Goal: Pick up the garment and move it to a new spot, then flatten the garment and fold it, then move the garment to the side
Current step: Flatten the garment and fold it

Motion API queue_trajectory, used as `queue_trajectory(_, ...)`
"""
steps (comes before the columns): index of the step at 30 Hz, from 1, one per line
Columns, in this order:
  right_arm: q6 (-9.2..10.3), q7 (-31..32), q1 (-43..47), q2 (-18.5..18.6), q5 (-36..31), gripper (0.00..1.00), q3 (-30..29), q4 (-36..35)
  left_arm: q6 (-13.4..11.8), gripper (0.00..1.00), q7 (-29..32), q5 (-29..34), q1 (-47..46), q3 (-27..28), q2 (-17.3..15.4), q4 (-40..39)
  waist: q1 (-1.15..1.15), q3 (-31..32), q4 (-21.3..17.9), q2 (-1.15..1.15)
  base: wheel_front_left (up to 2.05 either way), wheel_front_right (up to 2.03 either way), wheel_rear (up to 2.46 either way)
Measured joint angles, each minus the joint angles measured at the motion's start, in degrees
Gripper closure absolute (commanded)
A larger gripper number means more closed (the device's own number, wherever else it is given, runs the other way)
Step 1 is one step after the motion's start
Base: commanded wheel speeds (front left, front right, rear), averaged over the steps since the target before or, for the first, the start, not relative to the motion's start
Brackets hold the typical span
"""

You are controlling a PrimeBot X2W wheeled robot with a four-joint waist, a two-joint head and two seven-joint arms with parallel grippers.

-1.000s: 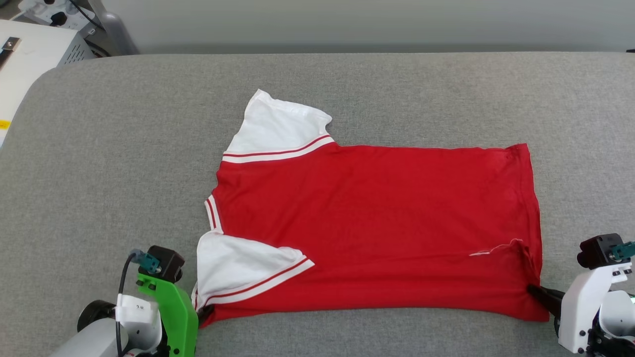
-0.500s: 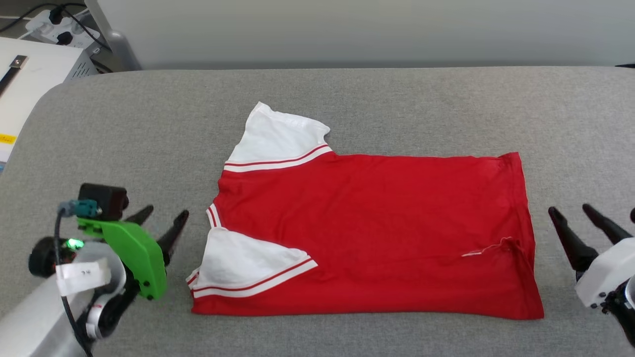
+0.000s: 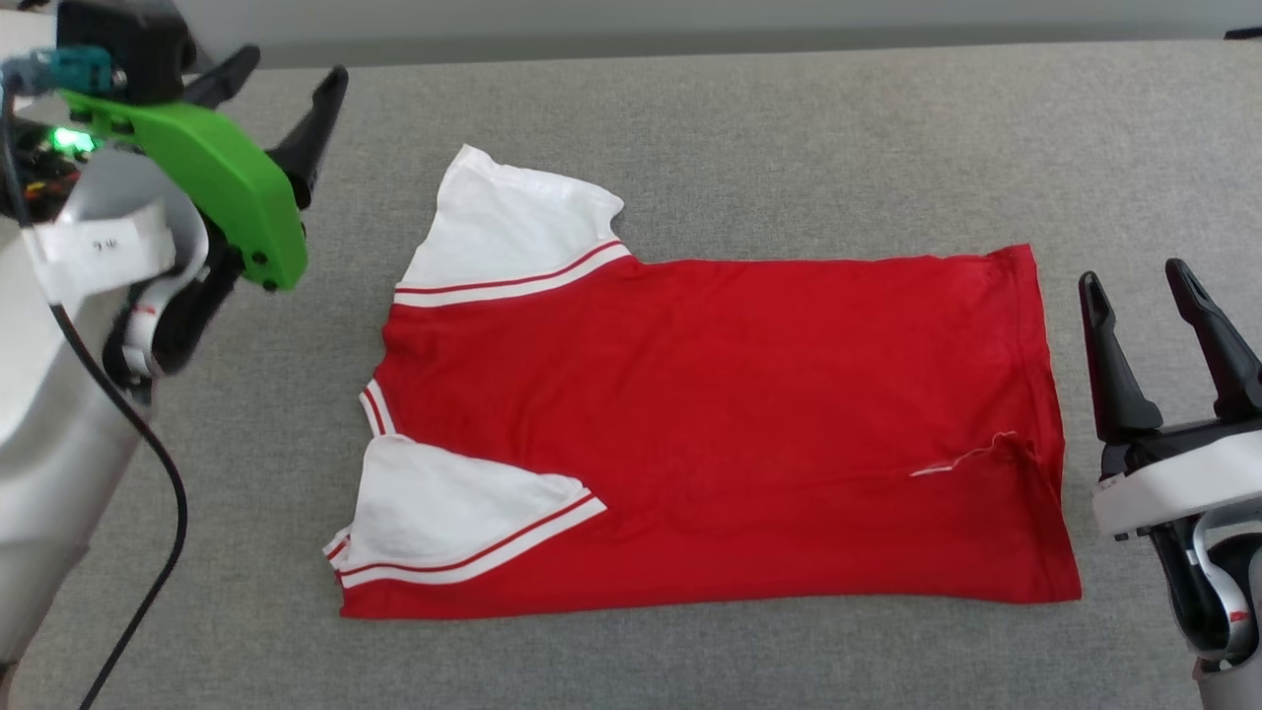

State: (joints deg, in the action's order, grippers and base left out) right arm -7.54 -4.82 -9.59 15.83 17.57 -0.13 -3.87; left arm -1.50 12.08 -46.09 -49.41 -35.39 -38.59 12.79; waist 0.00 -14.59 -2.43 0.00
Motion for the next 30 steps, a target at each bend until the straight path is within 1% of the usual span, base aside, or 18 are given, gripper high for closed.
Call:
queue_trajectory(2,0.0,0.03,-0.47,-0.77,-0.48,0.0,0.48,-0.9,1.37,0.0,2.13,-0.22,-4.13,-0.05,1.02,3.54,0.0,-1.49,-0.48,0.0,0.0,0.0,0.0)
queue_trajectory(4,0.0,0.01,-1.41,-0.99,-0.7,0.0,1.13,-1.46,3.41,0.0,6.15,-0.32,-8.42,-1.19,1.58,7.17,0.01,-3.2,-1.12,0.0,0.0,0.0,0.0)
queue_trajectory(7,0.0,-0.05,-2.76,-1.03,-0.91,0.0,1.81,-2.16,5.35,0.0,11.96,-2.85,-13.58,-1.69,3.43,12.12,0.01,-5.62,-2.15,0.0,0.0,0.0,0.0)
queue_trajectory(9,0.0,-0.14,-3.51,-1.0,-0.83,0.0,2.16,-2.18,6.33,0.0,16.21,-3.25,-16.66,-3.13,4.13,14.6,0.01,-7.19,-2.85,0.0,0.0,0.0,0.0)
queue_trajectory(11,0.0,-0.25,-4.32,-0.87,-0.74,0.0,2.59,-2.24,7.22,0.0,20.75,-2.32,-19.98,-5.66,4.39,16.9,0.01,-8.96,-3.63,0.0,0.0,0.0,0.0)
queue_trajectory(14,0.0,-0.56,-5.51,-0.75,-0.68,0.0,2.77,-2.4,7.91,0.0,27.37,-2.82,-23.29,-7.91,5.5,19.8,0.01,-11.44,-4.66,0.0,0.0,0.0,0.0)
queue_trajectory(15,0.0,-0.67,-6.59,-0.59,-0.65,0.0,3.35,-2.46,8.33,0.0,31.53,-2.96,-25.3,-10.0,6.51,22.41,0.01,-13.76,-5.66,0.0,0.0,0.0,0.0)
queue_trajectory(20,0.0,-0.97,-7.84,-0.48,-0.48,0.0,3.93,-2.4,8.58,0.0,34.4,-2.75,-27.1,-11.91,6.69,27.39,0.01,-17.19,-7.33,0.0,0.0,0.0,0.0)
queue_trajectory(25,0.0,-1.47,-8.5,-0.35,-0.2,0.0,4.03,-1.87,8.67,0.0,35.22,-4.47,-27.7,-11.63,6.95,30.78,0.0,-19.53,-8.61,0.0,0.0,0.0,0.0)
queue_trajectory(26,0.0,-1.51,-8.5,-0.25,-0.13,0.0,4.02,-1.68,8.67,0.45,35.62,-5.31,-28.03,-11.57,6.83,31.04,0.0,-19.86,-8.82,0.0,0.0,0.0,0.0)
queue_trajectory(27,0.0,-1.52,-8.51,-0.11,-0.02,0.0,3.98,-1.41,8.67,1.0,35.63,-5.87,-28.23,-11.51,6.66,31.06,0.0,-20.13,-8.98,0.0,0.0,0.0,0.0)
queue_trajectory(30,0.0,-2.08,-8.68,0.05,0.22,0.0,3.63,-0.83,8.77,1.0,34.43,-6.28,-28.22,-12.56,6.43,30.03,0.0,-20.13,-9.04,0.0,0.0,0.0,0.0)
